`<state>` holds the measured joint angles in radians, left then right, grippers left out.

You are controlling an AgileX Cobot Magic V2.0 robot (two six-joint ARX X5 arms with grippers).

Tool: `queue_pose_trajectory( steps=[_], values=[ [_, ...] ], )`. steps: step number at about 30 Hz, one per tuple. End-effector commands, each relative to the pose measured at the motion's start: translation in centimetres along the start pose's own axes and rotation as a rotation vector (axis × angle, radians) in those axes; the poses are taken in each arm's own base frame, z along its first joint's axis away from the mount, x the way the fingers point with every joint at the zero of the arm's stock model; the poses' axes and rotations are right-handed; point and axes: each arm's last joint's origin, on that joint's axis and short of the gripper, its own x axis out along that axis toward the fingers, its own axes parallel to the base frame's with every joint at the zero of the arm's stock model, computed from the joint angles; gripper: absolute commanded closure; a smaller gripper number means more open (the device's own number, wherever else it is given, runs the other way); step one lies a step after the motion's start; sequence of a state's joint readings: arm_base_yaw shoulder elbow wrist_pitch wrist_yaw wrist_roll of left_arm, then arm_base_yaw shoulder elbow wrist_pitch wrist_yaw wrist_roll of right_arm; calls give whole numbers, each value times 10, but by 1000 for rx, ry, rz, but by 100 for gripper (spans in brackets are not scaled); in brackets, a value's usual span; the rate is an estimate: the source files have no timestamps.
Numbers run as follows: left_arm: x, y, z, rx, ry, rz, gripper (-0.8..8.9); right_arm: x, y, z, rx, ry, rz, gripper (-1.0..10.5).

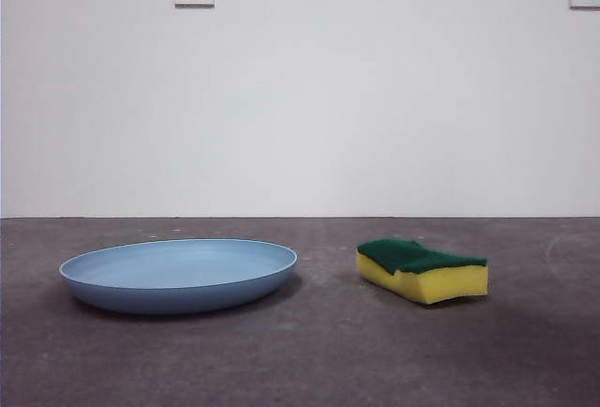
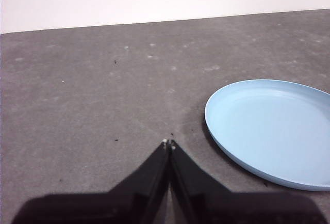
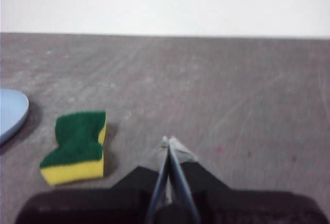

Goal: Pick up the plate,pick up the cloth,clean the plate with the cloth

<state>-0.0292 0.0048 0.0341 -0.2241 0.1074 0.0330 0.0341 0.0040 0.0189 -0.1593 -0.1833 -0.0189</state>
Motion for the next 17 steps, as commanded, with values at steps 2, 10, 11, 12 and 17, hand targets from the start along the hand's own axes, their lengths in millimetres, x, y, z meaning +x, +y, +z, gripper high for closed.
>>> queue_pose_trajectory(
  steps=[2, 10, 11, 12, 17],
  values=[
    [1, 0, -4, -8, 11, 3, 817, 1, 0, -5, 55, 23, 2, 946],
    [1, 0, -4, -8, 11, 3, 817, 1, 0, -5, 67, 23, -4, 946],
    [1, 0, -4, -8, 11, 3, 817, 1, 0, -5, 67, 23, -5, 946],
    [1, 0, -4, -8, 11, 3, 817, 1, 0, -5, 67, 23, -5, 946],
    [1, 0, -4, -8, 11, 3, 817, 1, 0, -5, 67, 23, -5, 946]
  ],
)
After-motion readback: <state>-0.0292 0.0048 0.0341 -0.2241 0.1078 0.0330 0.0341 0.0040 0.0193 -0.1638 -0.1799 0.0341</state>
